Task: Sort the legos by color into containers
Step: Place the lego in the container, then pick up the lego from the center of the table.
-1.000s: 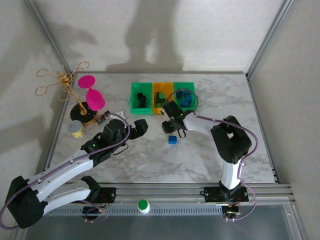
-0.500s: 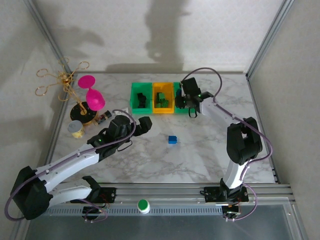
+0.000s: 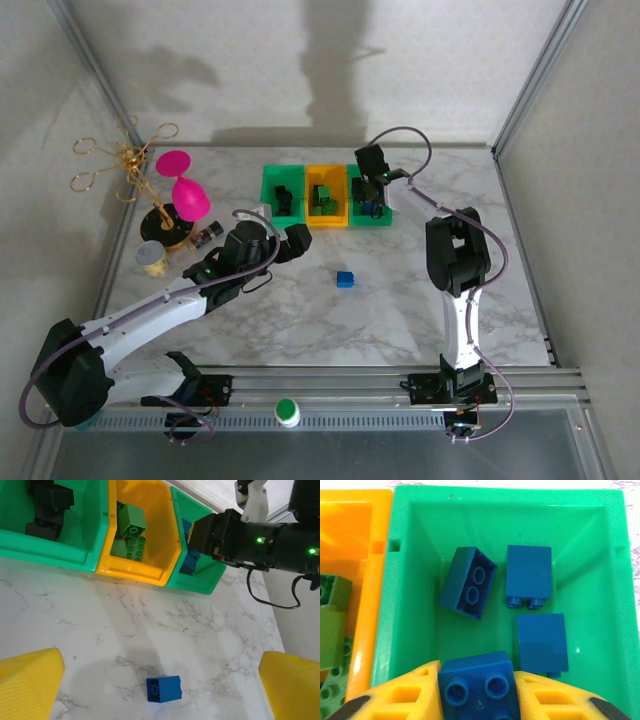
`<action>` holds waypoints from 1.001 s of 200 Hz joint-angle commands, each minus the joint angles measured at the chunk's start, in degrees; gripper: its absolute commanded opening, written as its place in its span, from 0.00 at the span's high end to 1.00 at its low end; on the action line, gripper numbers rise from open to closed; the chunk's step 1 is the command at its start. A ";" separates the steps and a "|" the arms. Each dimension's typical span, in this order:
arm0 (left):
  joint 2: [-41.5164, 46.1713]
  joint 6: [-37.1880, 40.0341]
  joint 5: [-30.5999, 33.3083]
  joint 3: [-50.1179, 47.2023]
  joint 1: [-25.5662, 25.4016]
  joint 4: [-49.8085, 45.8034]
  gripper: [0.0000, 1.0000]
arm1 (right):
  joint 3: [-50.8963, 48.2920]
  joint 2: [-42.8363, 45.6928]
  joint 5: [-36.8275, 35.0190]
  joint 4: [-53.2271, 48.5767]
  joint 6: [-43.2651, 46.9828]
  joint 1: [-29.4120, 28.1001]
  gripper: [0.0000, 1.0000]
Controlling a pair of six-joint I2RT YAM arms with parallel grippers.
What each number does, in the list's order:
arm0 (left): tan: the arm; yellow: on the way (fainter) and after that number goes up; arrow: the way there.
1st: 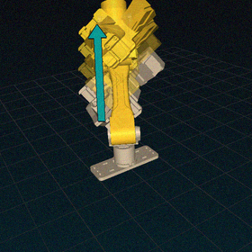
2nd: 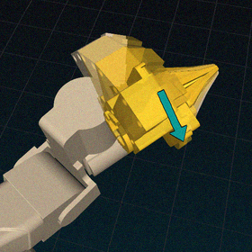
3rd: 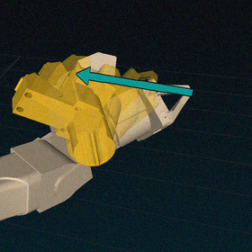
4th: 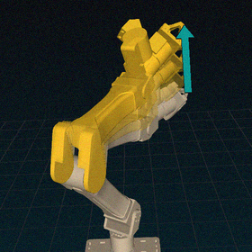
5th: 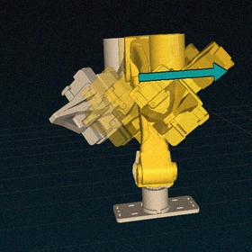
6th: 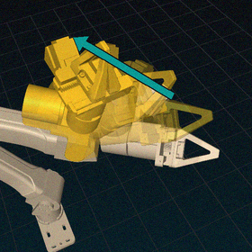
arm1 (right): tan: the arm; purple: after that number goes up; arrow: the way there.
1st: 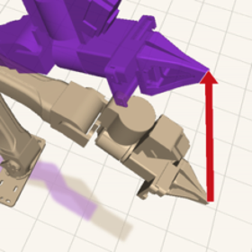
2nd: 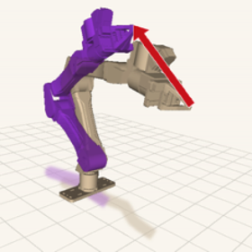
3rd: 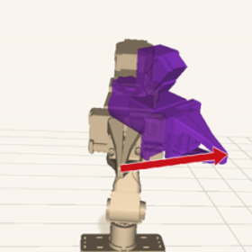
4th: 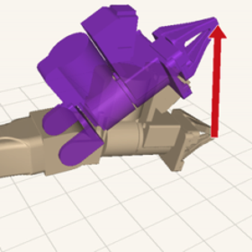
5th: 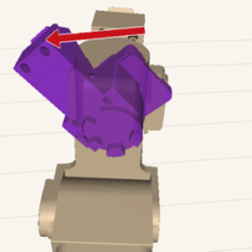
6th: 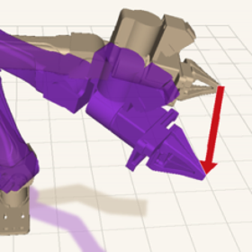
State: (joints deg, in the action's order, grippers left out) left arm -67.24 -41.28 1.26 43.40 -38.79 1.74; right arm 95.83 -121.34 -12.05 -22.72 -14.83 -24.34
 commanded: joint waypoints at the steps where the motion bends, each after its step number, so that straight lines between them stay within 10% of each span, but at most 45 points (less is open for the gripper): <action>1: -0.33 1.31 0.33 1.01 0.35 1.07 0.00 | 2.22 -1.31 -1.66 -0.74 -1.00 0.28 0.62; 123: 1.03 2.14 -0.21 1.60 0.55 -1.07 0.00 | -0.97 9.02 -0.21 -4.90 -1.96 -0.35 0.46; 200: 8.69 -0.29 -2.42 -3.13 0.11 -6.06 0.00 | -28.12 27.62 2.87 -1.54 -8.05 -10.09 0.40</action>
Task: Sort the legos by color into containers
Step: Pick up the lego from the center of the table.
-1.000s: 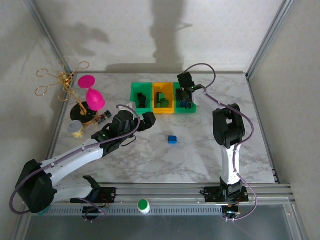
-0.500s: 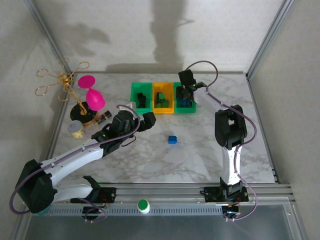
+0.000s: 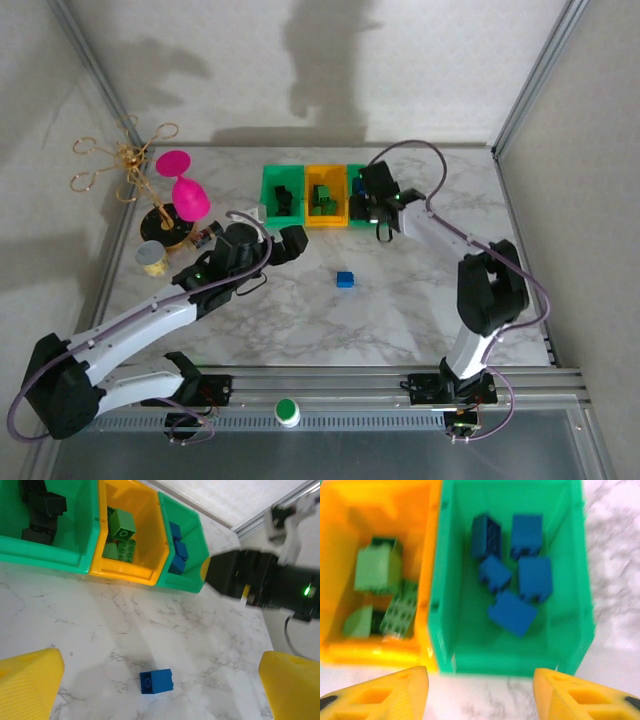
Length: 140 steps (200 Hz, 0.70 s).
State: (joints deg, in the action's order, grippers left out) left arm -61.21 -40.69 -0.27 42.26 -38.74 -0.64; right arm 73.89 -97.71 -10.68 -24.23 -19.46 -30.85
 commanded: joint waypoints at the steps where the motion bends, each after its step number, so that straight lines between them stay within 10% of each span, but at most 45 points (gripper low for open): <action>1: 2.75 -0.88 -0.79 -2.09 0.02 -3.80 0.00 | -6.50 4.14 1.47 -0.07 -3.54 -3.77 0.40; 90: 7.37 -2.61 0.90 -7.89 0.06 -5.46 0.00 | -18.60 4.49 0.17 3.09 -16.64 -16.79 0.23; 140: 7.63 -2.10 1.50 -7.85 0.05 -6.50 0.00 | -16.18 -0.37 -2.75 1.71 -19.09 -17.82 0.30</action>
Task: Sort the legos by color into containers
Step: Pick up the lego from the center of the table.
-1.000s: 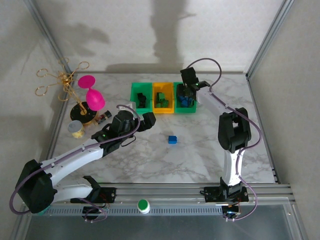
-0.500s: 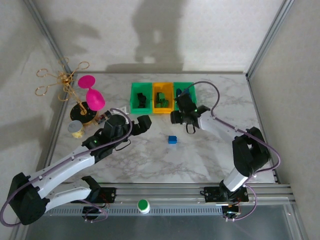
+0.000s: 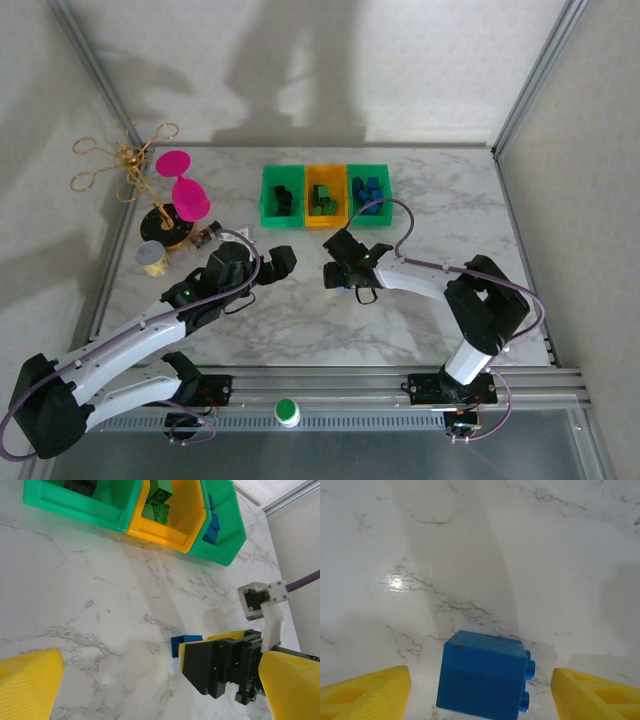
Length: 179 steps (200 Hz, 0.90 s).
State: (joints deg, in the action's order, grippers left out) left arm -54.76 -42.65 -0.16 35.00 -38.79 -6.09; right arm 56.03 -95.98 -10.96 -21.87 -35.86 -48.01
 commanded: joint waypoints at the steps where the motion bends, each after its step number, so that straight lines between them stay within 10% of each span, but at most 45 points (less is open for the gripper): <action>1: 1.26 -0.14 1.39 -0.62 0.10 -1.09 0.00 | 1.70 -2.19 -2.52 -0.64 -2.71 -0.67 0.31; 58: 1.19 -0.31 1.42 -0.98 0.11 -0.43 0.00 | 2.08 -2.48 -4.61 -1.20 -2.73 -0.85 0.52; 179: -3.18 1.26 0.65 3.78 0.20 2.69 0.00 | 12.77 0.68 -7.32 -3.34 7.56 10.85 0.54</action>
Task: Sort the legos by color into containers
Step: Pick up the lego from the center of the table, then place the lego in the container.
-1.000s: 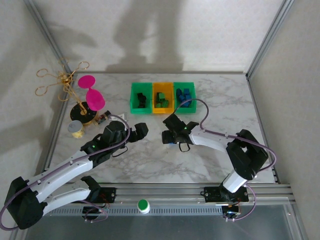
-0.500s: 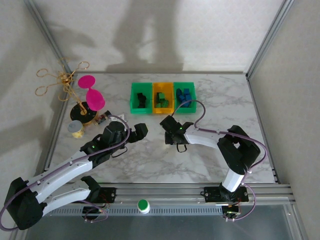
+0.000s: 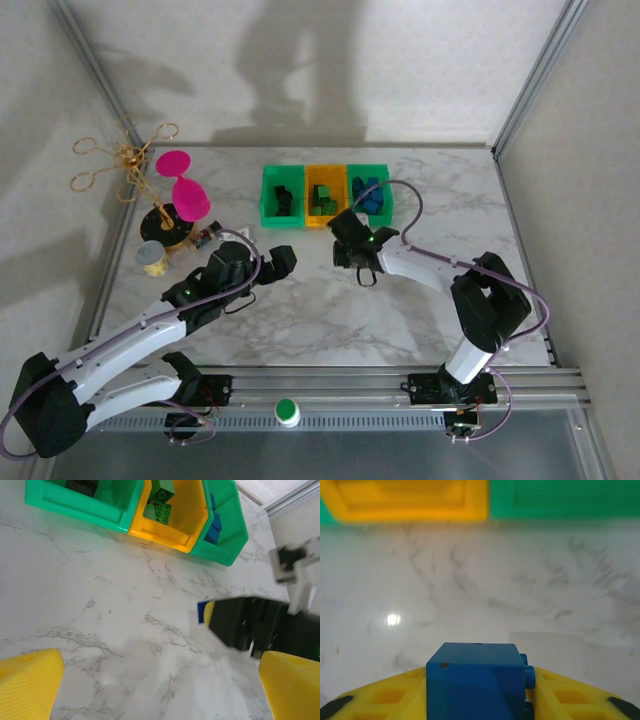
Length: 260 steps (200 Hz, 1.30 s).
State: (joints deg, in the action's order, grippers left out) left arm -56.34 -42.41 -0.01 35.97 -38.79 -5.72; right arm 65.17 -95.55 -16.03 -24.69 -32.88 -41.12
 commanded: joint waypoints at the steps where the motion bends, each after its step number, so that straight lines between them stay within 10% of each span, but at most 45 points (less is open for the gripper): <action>1: -1.72 1.02 0.47 2.85 0.20 2.39 0.00 | 3.82 0.12 -2.25 -0.40 4.72 4.22 0.54; 180: -8.91 2.92 0.01 7.65 0.46 5.72 0.01 | 28.63 -23.81 -5.06 5.60 13.72 14.97 0.45; 260: -0.06 8.02 15.29 4.12 0.73 -1.96 0.00 | 3.79 5.17 -7.36 17.44 15.07 15.20 0.18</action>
State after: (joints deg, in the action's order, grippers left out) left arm -61.60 -38.35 4.69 41.76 -38.72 -2.92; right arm 78.54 -103.85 -20.01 -15.46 -19.62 -26.15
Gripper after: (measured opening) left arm 0.996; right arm 0.776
